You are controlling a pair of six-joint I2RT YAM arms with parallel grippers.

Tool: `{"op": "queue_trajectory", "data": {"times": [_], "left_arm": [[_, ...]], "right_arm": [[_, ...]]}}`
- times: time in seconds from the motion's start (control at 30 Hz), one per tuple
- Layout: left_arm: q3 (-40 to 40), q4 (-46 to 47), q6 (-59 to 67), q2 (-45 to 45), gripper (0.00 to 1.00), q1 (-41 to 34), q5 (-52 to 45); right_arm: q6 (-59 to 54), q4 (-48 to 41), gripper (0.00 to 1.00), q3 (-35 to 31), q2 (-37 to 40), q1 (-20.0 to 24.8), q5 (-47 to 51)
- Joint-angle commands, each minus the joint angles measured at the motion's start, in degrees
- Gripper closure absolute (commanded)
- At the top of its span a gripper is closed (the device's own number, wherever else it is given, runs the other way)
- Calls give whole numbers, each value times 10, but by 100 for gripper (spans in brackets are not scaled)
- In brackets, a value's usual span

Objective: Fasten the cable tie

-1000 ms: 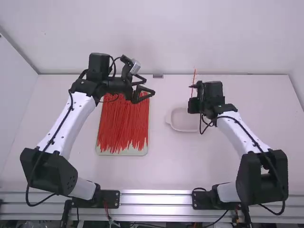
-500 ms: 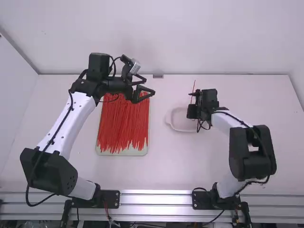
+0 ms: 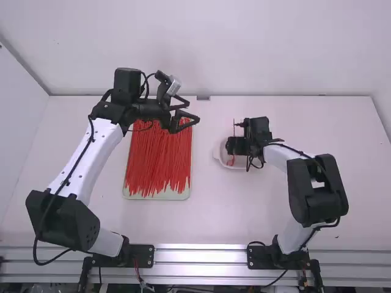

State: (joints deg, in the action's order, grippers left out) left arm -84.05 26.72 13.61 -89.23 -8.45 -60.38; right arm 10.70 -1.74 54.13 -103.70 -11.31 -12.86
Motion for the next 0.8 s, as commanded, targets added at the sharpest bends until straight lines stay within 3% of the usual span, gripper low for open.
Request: {"op": "queue_trajectory", "data": {"times": [0.0, 0.17, 0.57, 0.77], "left_arm": [[1, -3, 11, 2, 1, 1, -17], [1, -17, -15, 17, 1, 1, -14], [1, 11, -33, 71, 1, 9, -9], [1, 50, -101, 79, 1, 14, 112]], "right_arm": [[8, -19, 2, 7, 2, 9, -2], [-6, -84, 2, 40, 37, 31, -53], [-4, -254, 2, 94, 148, 45, -51], [-4, -321, 2, 94, 207, 26, -49]]}}
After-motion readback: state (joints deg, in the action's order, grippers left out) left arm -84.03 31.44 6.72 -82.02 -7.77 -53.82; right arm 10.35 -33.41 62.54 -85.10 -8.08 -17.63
